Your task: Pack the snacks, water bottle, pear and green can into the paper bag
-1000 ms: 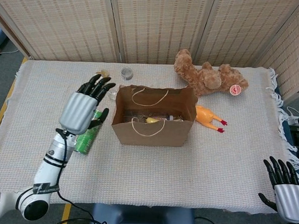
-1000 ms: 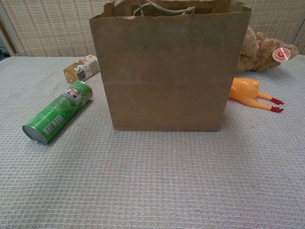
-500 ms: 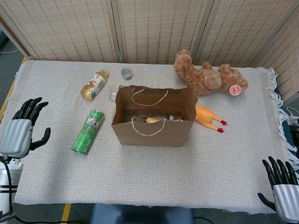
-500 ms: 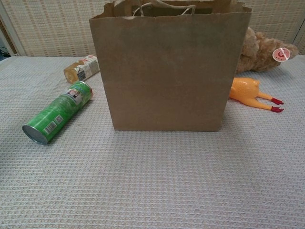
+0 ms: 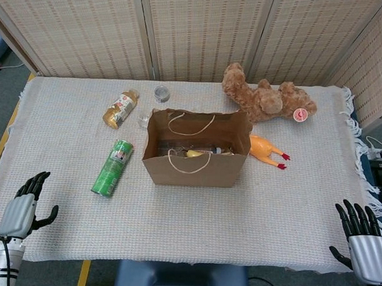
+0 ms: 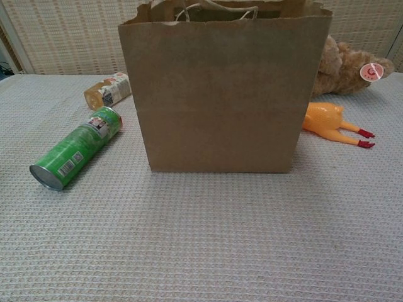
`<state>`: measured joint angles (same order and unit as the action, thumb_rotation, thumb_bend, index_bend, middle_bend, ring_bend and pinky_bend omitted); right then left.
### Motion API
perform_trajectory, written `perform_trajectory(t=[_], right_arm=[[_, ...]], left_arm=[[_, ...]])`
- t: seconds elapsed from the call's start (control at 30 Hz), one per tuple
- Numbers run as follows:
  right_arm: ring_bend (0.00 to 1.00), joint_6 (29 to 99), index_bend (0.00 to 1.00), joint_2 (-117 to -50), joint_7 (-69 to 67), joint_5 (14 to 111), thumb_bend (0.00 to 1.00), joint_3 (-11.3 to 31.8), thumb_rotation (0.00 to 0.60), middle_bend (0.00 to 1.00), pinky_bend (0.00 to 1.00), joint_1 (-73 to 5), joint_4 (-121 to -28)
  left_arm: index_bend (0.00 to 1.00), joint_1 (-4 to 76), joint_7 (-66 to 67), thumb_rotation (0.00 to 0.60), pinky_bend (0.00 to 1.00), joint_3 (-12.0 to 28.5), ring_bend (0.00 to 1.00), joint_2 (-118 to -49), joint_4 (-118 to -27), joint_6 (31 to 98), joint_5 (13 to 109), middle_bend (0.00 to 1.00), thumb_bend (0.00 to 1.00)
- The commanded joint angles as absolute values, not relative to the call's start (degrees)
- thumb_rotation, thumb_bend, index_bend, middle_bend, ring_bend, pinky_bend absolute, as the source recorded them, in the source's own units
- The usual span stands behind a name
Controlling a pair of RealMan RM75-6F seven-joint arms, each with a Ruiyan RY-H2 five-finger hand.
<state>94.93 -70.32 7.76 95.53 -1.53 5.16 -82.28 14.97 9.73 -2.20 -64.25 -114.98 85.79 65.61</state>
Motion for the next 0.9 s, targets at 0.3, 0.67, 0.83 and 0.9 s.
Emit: perform_trajectory(t=[0.3, 0.67, 0.83, 0.9], right_arm=[[0.00, 94.9, 0.04, -70.2, 7.3, 95.7, 0.00, -1.6, 0.600, 0.00, 0.00, 5.1, -82.1], [0.00, 94.7, 0.04, -70.2, 7.0, 95.6, 0.00, -1.6, 0.600, 0.00, 0.00, 4.9, -82.2], [0.00, 94.6, 0.04, -70.2, 6.8, 95.6, 0.00, -1.6, 0.600, 0.00, 0.00, 4.9, -82.0], [0.00, 94.7, 0.04, -70.2, 6.8, 95.6, 0.00, -1.5, 0.600, 0.00, 0.00, 4.9, -82.0]], left_arm=[[0.00, 13.8, 14.9, 0.600, 0.07, -1.5, 0.00, -70.9, -118.0, 83.2, 66.1, 0.00, 0.40], [0.00, 18.4, 23.0, 0.600, 0.03, 4.1, 0.00, -79.7, -115.9, 78.2, 55.4, 0.00, 0.40], [0.00, 21.1, 27.0, 0.600, 0.02, 6.6, 0.00, -83.2, -113.2, 77.1, 51.4, 0.00, 0.39], [0.00, 22.0, 28.6, 0.600, 0.01, 7.7, 0.00, -84.4, -112.6, 77.5, 50.4, 0.00, 0.39]])
